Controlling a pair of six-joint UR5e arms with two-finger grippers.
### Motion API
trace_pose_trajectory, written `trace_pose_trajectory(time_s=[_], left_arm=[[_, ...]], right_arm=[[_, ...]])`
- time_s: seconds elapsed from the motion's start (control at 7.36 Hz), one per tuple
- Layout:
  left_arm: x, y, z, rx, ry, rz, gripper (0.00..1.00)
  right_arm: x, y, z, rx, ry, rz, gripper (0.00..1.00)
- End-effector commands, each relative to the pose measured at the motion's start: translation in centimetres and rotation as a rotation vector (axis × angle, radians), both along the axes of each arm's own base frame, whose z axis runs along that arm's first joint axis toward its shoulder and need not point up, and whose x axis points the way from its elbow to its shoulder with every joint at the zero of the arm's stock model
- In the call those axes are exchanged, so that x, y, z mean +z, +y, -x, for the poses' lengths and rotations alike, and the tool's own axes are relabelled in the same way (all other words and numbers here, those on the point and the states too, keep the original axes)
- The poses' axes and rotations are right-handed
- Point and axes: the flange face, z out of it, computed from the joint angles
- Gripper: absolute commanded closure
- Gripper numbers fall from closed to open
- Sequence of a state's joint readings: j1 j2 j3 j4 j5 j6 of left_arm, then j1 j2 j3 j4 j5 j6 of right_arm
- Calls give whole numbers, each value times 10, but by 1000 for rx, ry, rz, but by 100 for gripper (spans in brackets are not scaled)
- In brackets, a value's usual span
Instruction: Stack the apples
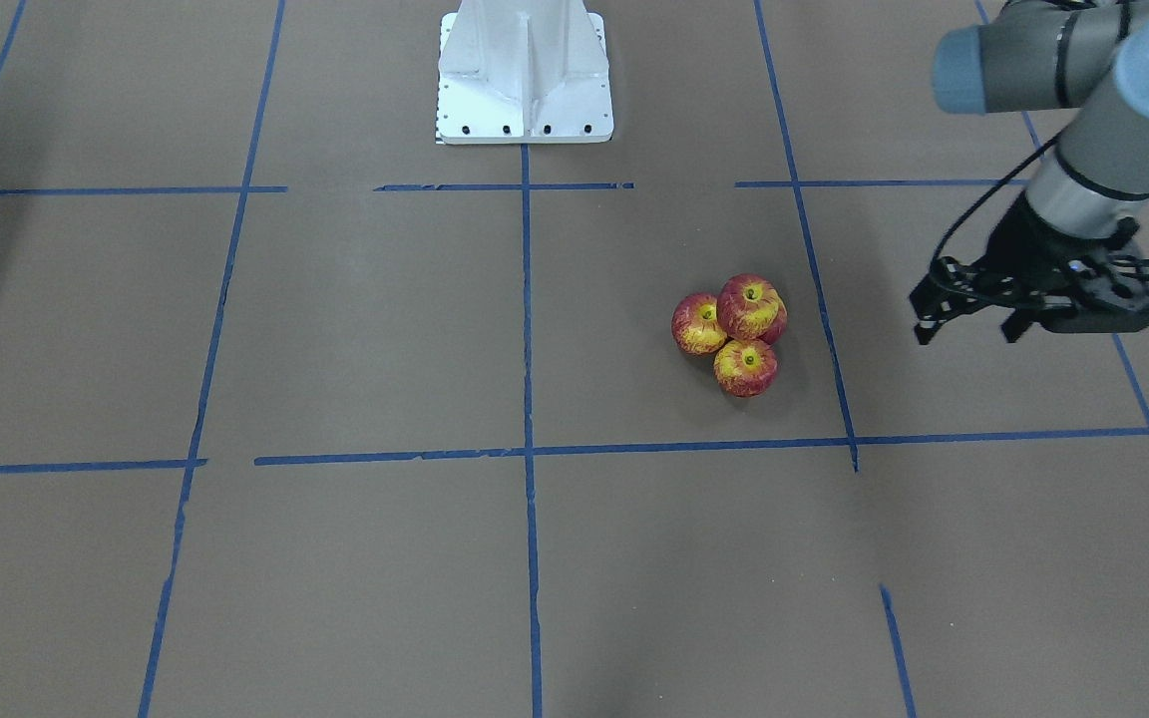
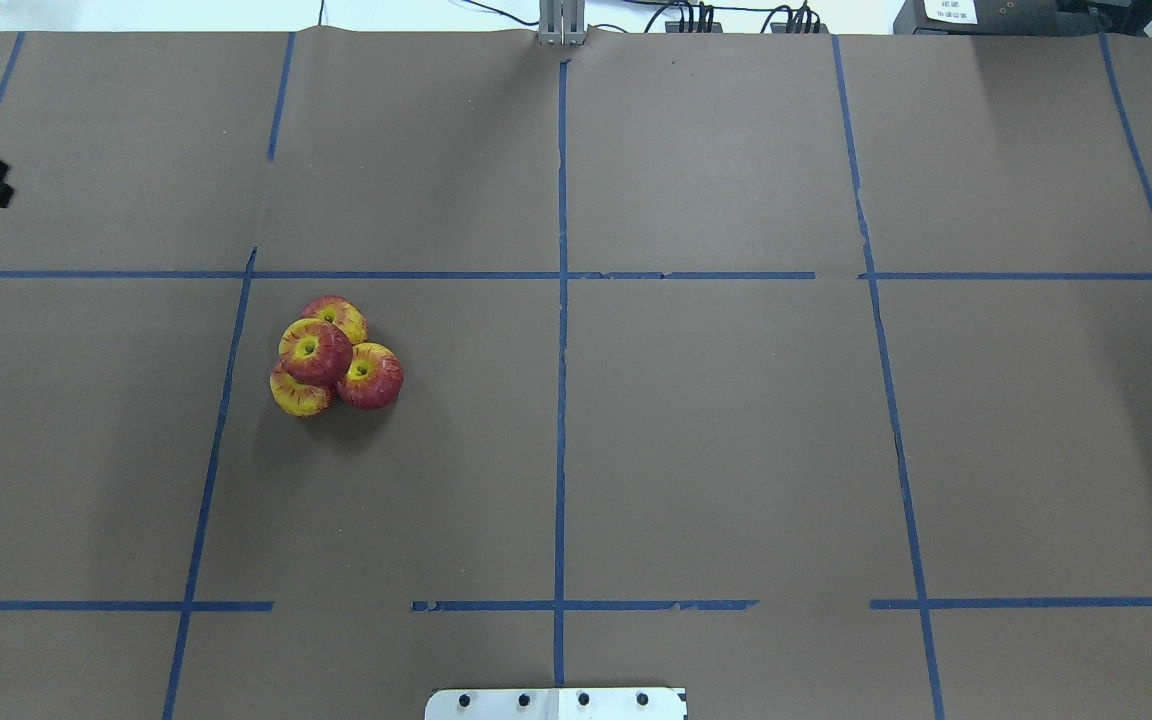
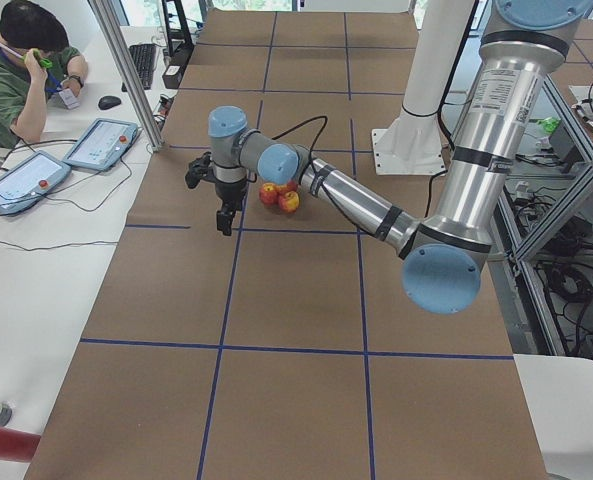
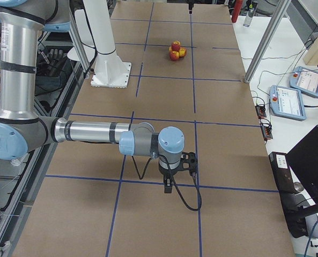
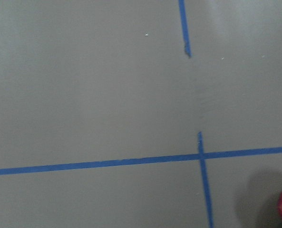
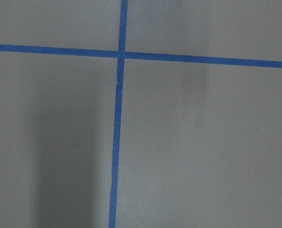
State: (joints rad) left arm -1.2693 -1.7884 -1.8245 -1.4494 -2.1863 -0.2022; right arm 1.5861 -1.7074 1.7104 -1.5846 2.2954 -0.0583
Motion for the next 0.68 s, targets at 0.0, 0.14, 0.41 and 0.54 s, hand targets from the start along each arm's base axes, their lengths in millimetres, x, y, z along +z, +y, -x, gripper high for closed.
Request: trace_pose_trajectory(time_s=[0.0,0.14,0.41,0.54], left_arm=[[105,28,113,162,-61,-1,0],[148,49,164,120,-57,47,0],[220,103,209,29,-40,186,0],[231,121,211,8,25,203,0]], right_arm=[[0,0,0,0,1,0,0],[0,0,0,0,1,0,0],[0,0,0,0,1,0,0],[0,0,0,0,1,0,0]])
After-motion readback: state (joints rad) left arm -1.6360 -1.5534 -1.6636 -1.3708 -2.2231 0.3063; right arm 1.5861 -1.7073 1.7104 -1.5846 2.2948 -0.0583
